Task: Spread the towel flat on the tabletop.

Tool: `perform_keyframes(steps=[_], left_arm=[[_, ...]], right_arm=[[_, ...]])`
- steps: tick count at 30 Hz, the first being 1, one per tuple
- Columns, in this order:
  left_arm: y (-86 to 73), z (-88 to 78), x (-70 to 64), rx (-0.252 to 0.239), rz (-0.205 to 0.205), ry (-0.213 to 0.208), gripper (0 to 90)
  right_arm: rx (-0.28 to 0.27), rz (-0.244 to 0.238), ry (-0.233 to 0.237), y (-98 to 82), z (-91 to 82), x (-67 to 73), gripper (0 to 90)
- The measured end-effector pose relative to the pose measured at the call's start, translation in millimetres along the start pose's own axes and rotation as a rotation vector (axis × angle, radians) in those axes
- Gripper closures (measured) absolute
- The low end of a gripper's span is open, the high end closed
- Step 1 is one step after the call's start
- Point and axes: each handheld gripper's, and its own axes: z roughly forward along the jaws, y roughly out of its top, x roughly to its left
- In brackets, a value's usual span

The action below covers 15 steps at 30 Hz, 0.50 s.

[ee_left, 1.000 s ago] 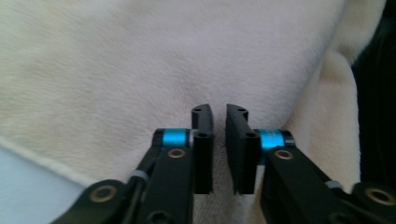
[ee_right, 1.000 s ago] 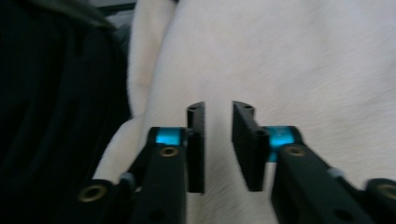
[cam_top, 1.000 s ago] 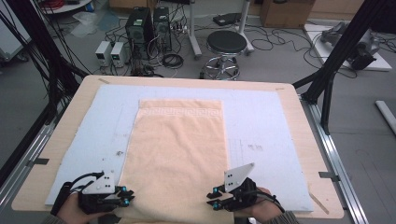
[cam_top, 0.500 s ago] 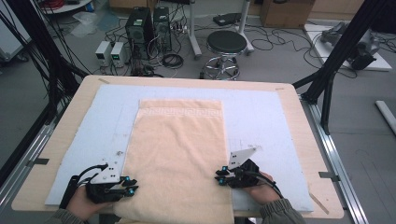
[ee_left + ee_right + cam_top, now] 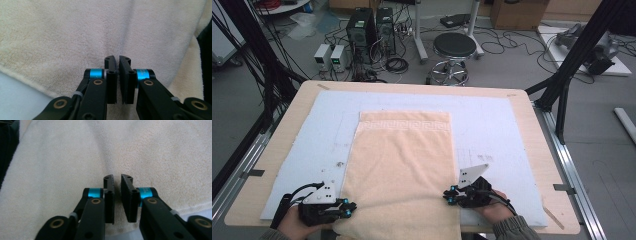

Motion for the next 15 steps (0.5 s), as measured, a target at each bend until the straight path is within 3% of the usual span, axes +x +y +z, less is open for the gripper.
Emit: perform_keyframes(steps=[5,10,15], left_arm=[[0.5,-3.9,5.1,-0.023,-0.019,0.023,70.8],[4.8,-8.7,11.9,-0.071,-0.035,0.064,65.3],[10.9,-10.8,23.8,-0.110,-0.065,0.095,59.4]], right_arm=[[-0.046,0.028,-0.014,0.4,-6.6,0.9,68.8],[-0.099,0.063,-0.031,2.8,-10.5,-5.5,59.1],[-0.117,0.095,-0.056,7.3,-13.5,-12.9,46.8]])
